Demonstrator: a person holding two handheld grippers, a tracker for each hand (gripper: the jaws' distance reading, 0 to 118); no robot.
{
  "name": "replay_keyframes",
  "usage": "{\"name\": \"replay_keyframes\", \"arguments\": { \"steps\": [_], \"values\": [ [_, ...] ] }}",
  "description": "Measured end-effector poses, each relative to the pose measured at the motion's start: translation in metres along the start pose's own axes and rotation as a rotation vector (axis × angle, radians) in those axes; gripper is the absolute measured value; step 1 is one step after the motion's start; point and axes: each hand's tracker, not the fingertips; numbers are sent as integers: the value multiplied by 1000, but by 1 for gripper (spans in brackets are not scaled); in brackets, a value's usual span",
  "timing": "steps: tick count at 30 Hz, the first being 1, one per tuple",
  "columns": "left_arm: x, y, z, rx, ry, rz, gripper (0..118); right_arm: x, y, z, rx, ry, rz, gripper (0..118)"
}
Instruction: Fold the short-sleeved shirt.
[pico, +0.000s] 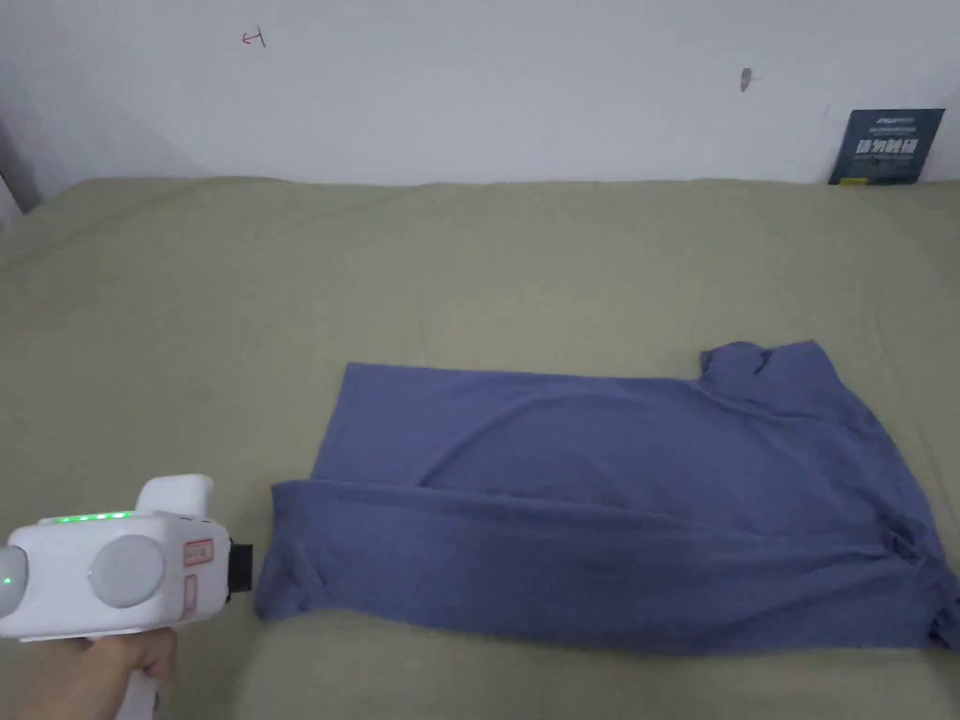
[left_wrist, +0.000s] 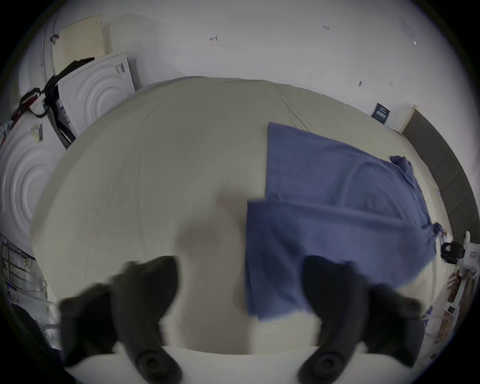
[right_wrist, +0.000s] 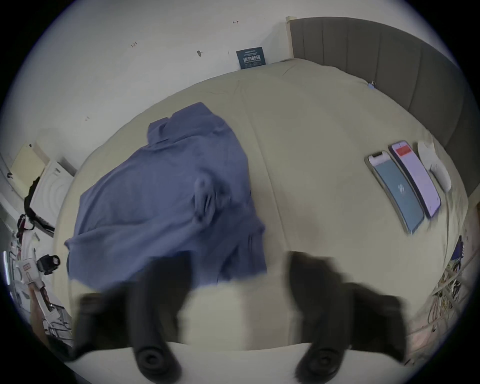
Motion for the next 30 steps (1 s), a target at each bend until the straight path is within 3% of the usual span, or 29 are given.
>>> {"name": "replay_keyframes", "arguments": {
  "steps": [3,5,6,7,8,9,10,13,14,15,16,17,18,19,20,21,22,27,29,30],
  "values": [
    [3,-23,4,-19,-17,4,0,-2,-18,3,-55,65,8,0],
    [-1,-18,-4,-64,-99,34,0,-5,-24,4,-53,53,20,0],
    [-2,-13,-11,-58,-89,32,23,-6,-24,3,-55,56,25,0],
    [-2,-8,-19,-63,-67,38,96,-5,-23,4,-52,62,25,0],
    [-4,-2,-33,-121,-48,21,118,-4,-22,3,-56,60,26,0],
    [4,2,-21,77,2,-61,115,-4,-20,2,-54,56,26,0],
    [12,2,-18,-61,-5,-3,115,-4,-17,1,-54,52,25,0],
    [12,8,-40,-42,-28,-8,112,-2,-8,-3,-53,44,31,0],
    [10,10,-52,-49,-22,-15,104,-1,-4,-5,-56,43,35,0],
    [10,13,-55,-49,-19,-23,82,1,0,-9,-57,40,38,0],
    [9,15,-53,-30,-13,-22,35,1,3,-11,-54,35,48,0],
    [21,6,-41,-17,-7,-29,15,2,7,-13,-49,32,63,0],
    [28,3,-33,-1,-73,-9,12,2,10,-14,-41,28,75,1],
    [33,5,-32,-29,-56,-5,12,0,10,-15,-35,30,86,13],
    [38,5,-31,-27,-43,-15,12,-1,13,-17,-32,45,93,48],
    [26,5,-40,-33,-67,-45,12,-2,16,-19,-27,50,85,95],
    [24,6,-41,-35,-64,-45,12,-2,19,-25,-38,59,79,118],
    [21,7,-43,-32,-67,-17,12,-20,27,-60,-112,51,96,114],
    [21,7,-42,-35,-64,-19,12,-23,29,-70,-103,44,104,83],
    [22,6,-42,-36,-64,-19,12,-24,29,-70,-73,38,102,73]
  ]
}}
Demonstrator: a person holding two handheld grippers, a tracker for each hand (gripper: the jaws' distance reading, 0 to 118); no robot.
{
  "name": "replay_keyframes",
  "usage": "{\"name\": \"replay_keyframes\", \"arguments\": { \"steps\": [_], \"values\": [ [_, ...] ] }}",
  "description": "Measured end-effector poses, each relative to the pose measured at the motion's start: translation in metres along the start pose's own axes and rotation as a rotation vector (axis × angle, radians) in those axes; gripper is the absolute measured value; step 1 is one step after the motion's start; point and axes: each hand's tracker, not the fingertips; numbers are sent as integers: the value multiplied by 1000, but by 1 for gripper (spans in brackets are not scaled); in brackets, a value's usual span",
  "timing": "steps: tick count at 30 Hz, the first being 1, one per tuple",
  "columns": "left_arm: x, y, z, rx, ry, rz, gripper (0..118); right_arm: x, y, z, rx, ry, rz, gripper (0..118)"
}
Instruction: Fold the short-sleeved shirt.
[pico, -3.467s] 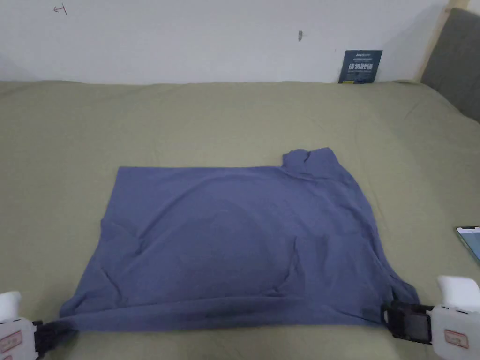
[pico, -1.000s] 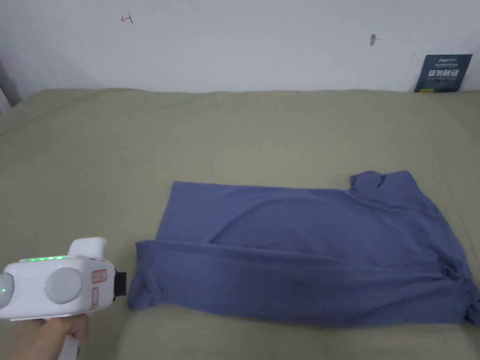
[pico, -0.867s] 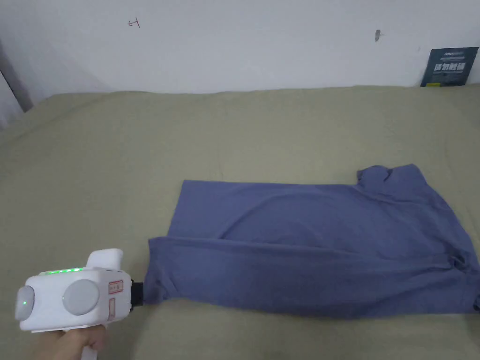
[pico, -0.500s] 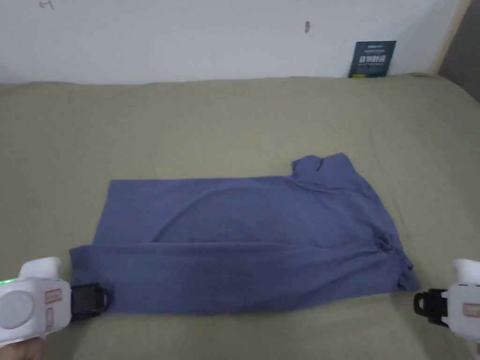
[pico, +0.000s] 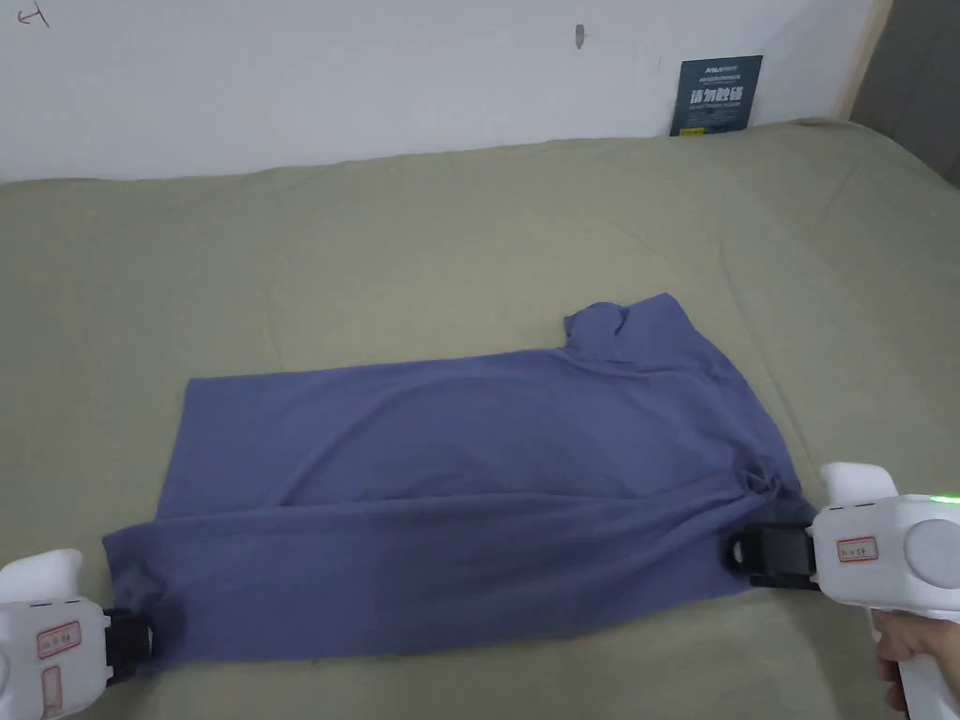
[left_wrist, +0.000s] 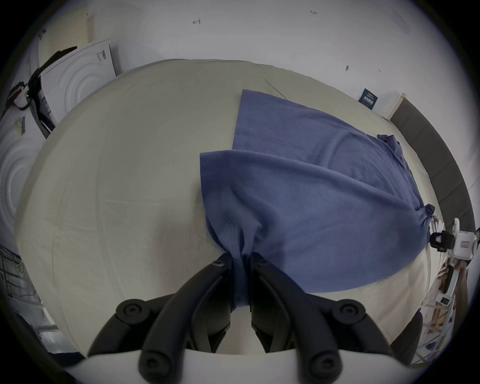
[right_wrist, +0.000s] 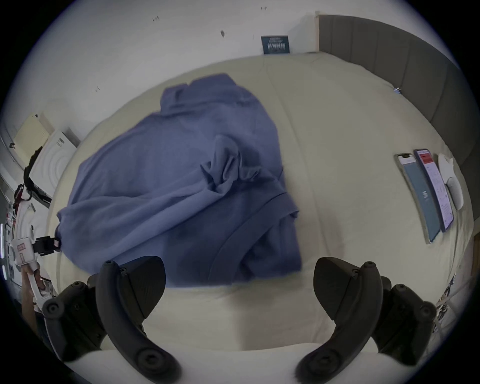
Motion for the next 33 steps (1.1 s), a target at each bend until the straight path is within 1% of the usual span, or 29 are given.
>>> {"name": "replay_keyframes", "arguments": {
  "steps": [1,2,3,4,5,6,7,8,9,11,12,14,15,18,19,20,21,23,24,26,28,29,33],
  "values": [
    [1,0,1,-1,1,-2,12,4,3,-5,-3,-9,0,73],
    [2,0,2,-4,2,-8,12,8,4,-5,5,-40,18,45],
    [2,2,4,-10,0,-7,12,11,3,-1,27,15,8,16],
    [3,2,6,-7,7,-8,12,11,2,4,13,53,-30,12],
    [3,3,9,-11,21,-11,12,-7,2,24,9,2,0,12],
    [4,2,12,-15,22,-13,12,-11,-2,34,27,8,28,12],
    [3,2,17,-12,21,-19,11,-14,-6,45,33,1,37,12],
    [3,1,21,-14,27,-28,11,-14,-8,53,26,9,28,12],
    [3,-1,26,-18,33,-34,11,-7,-9,56,-3,51,-13,12],
    [-1,-6,35,-71,21,-36,9,0,-13,68,14,74,-28,12],
    [-4,-12,44,-41,17,-11,9,2,-17,76,19,88,-44,12],
    [-7,-22,57,-35,28,-12,7,6,-29,83,-10,130,-81,12],
    [-10,-28,63,-30,34,-17,7,9,-34,89,-18,130,-88,12],
    [-18,-53,81,-41,15,-3,7,21,-55,103,-12,129,-84,12],
    [-18,-61,85,-37,18,-3,2,25,-61,107,-13,131,-95,12],
    [-17,-69,87,-24,15,-21,2,28,-66,109,-22,138,-97,12],
    [-14,-73,86,-60,26,-38,2,26,-72,109,-24,139,-92,12],
    [-13,-83,88,-59,9,-34,1,29,-79,112,-36,122,-104,12],
    [-12,-91,92,-59,25,-34,1,31,-84,115,-35,131,-108,12],
    [-16,-104,95,-62,23,-22,1,28,-93,116,-44,130,-97,12],
    [-19,-109,95,-80,31,-6,1,29,-97,114,-58,128,-79,12],
    [-19,-112,97,-84,53,-7,1,29,-99,113,-67,121,-87,12],
    [-27,-117,102,-82,35,9,1,37,-102,115,-78,132,-107,12]
  ]
}}
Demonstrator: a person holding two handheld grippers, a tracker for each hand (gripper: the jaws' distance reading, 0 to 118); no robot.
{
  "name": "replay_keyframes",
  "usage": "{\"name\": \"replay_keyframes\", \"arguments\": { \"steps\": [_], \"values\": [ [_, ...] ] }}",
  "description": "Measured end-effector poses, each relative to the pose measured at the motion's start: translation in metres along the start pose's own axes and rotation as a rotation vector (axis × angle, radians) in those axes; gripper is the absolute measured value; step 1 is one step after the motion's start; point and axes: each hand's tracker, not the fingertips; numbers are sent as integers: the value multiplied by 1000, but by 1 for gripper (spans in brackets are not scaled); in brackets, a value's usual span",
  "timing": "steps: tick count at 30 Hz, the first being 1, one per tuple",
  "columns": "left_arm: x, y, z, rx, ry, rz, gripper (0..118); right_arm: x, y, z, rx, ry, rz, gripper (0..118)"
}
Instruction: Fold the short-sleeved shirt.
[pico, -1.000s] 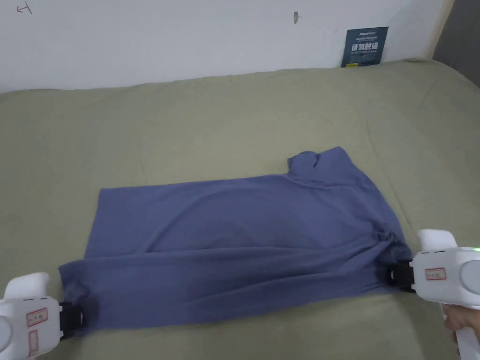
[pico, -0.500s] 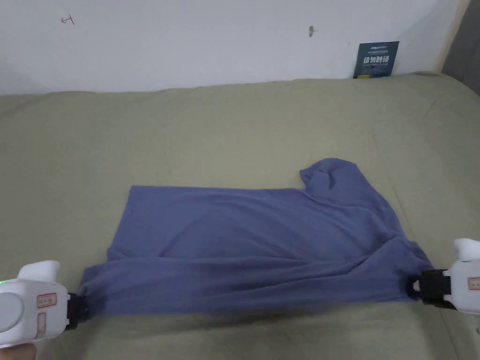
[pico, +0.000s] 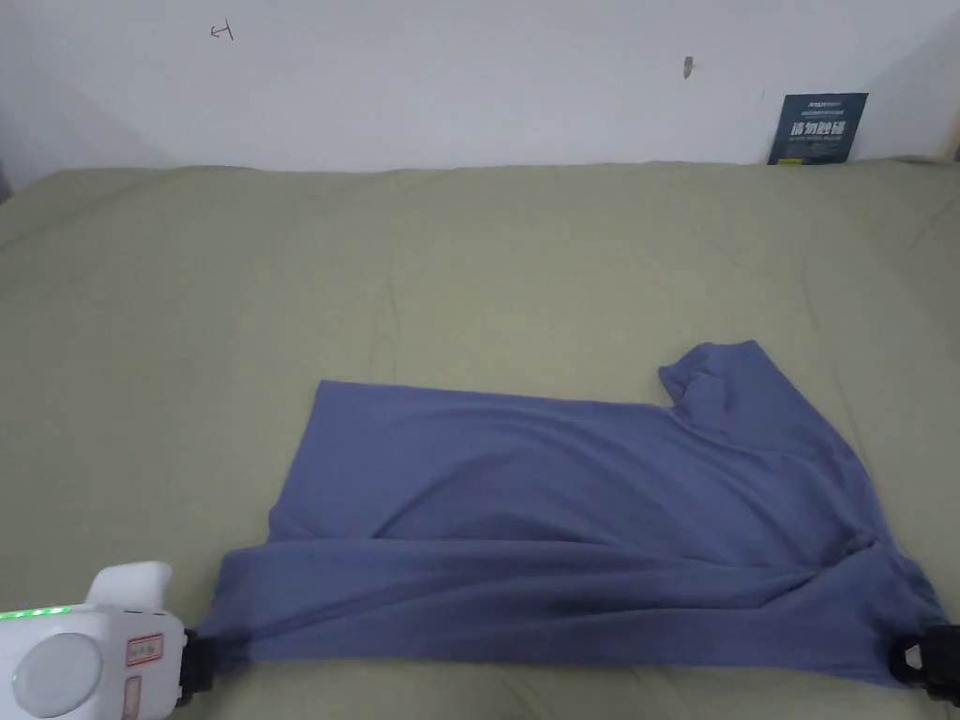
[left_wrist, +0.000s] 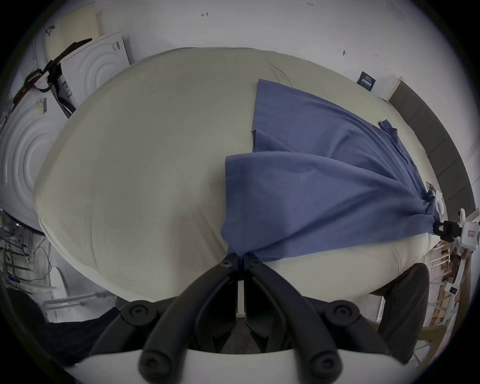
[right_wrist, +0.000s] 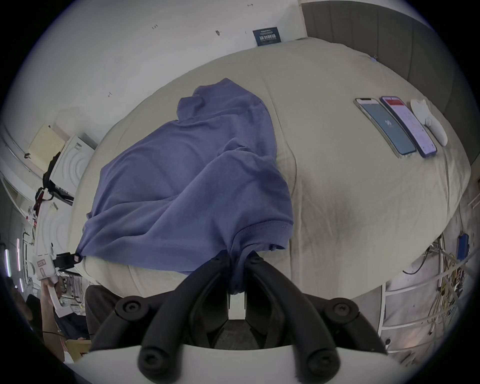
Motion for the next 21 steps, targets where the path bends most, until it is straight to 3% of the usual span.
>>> {"name": "replay_keyframes", "arguments": {
  "steps": [7,8,9,10,11,12,13,16,18,19,20,21],
  "values": [
    [-3,5,-9,11,-26,12,2,-1,6,-7,4,-10,-19,15],
    [-4,6,-10,7,-31,9,9,1,5,-5,16,-1,-31,20],
    [-4,5,-9,21,-43,12,37,2,6,-4,23,-7,-52,36],
    [-4,3,-8,25,-37,10,91,2,6,-3,15,-21,-58,67],
    [-4,3,-8,19,-25,12,114,5,7,-2,6,-19,-51,91],
    [-6,2,-6,20,-21,6,118,6,6,1,2,-29,-47,107],
    [-6,1,-1,40,-16,0,118,7,4,7,16,-38,-46,114],
    [-7,9,11,48,11,2,118,4,4,28,60,-79,-16,115],
    [-5,19,19,97,-2,6,110,-4,10,38,93,-111,53,110],
    [-2,26,23,150,-25,17,82,-10,14,43,148,-134,77,90],
    [1,34,25,183,-39,16,39,-15,18,45,188,-130,89,59],
    [5,44,27,220,-31,37,5,-22,26,44,192,-117,111,21]
  ]
}}
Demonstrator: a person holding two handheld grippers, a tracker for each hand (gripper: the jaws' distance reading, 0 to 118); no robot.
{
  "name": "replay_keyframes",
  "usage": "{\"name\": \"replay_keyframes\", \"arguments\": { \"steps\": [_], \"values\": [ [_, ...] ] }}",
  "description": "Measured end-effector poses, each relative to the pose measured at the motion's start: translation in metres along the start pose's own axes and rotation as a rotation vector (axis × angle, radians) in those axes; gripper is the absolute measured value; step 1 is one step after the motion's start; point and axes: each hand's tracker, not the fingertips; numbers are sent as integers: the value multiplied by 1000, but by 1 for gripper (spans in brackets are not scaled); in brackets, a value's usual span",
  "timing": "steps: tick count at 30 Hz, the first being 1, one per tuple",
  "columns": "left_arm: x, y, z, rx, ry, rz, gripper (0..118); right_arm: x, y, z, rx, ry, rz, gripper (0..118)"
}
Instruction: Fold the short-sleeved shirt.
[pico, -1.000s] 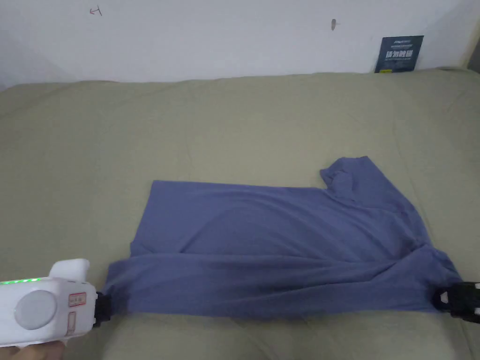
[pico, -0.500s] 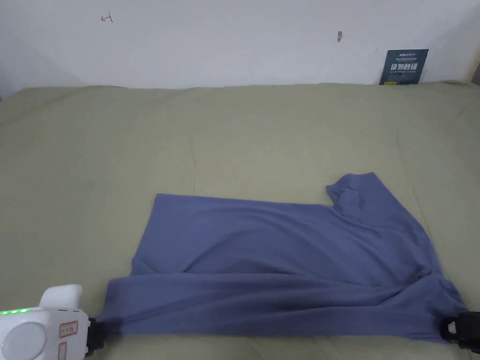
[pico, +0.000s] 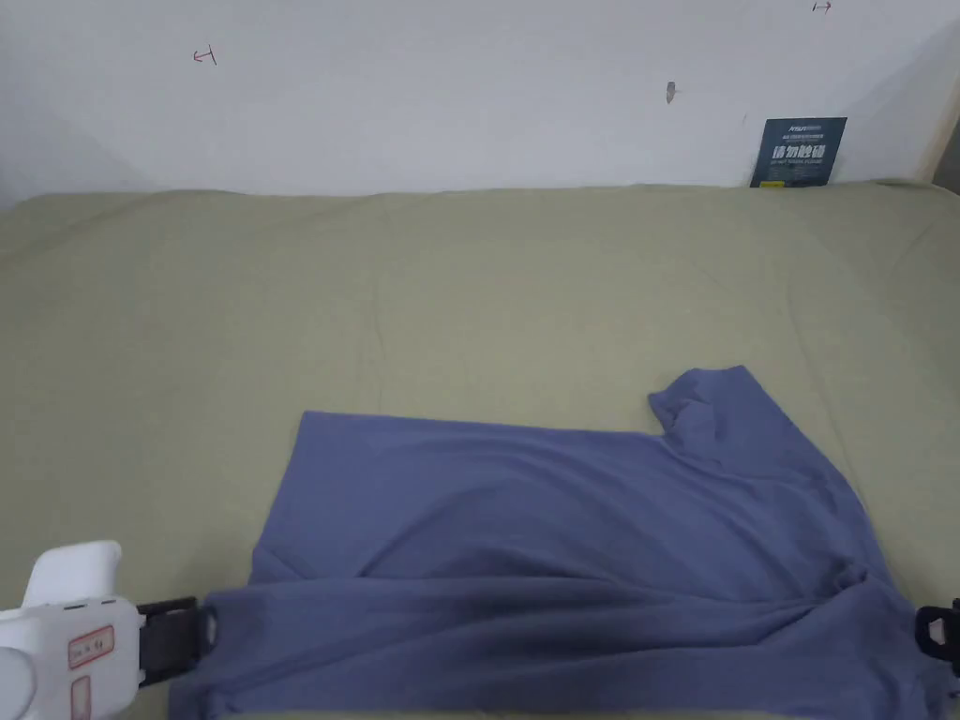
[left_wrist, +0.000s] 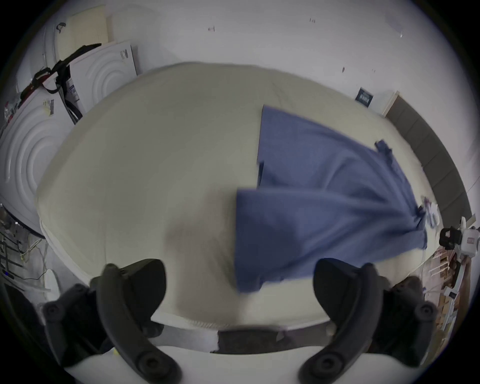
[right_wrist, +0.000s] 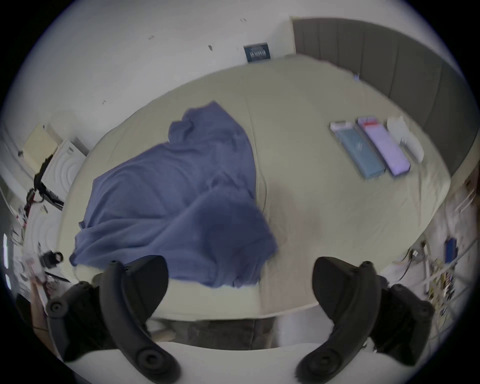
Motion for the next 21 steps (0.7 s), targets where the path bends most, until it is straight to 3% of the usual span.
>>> {"name": "replay_keyframes", "arguments": {
  "steps": [1,2,5,11,12,13,14,15,21],
  "values": [
    [4,9,-7,-14,9,-10,5,-6,7,-3,4,-10,1,1],
    [9,20,-14,7,1,4,5,-11,15,-9,34,-45,11,1],
    [28,60,-46,-8,-23,-38,5,-21,43,-30,32,6,19,1],
    [56,137,-138,-53,-65,-81,6,-29,96,-90,14,6,44,1],
    [61,147,-155,-62,3,-102,24,-28,104,-100,12,-7,53,1],
    [68,155,-171,-67,52,-127,89,-27,111,-109,2,-14,63,1],
    [69,162,-189,-97,64,-141,118,-25,117,-117,-9,-14,70,1],
    [82,164,-192,-39,-4,-186,114,-21,122,-126,-12,-22,70,1],
    [78,182,-246,-112,70,-169,113,-3,147,-172,-61,-60,84,1]
  ]
}}
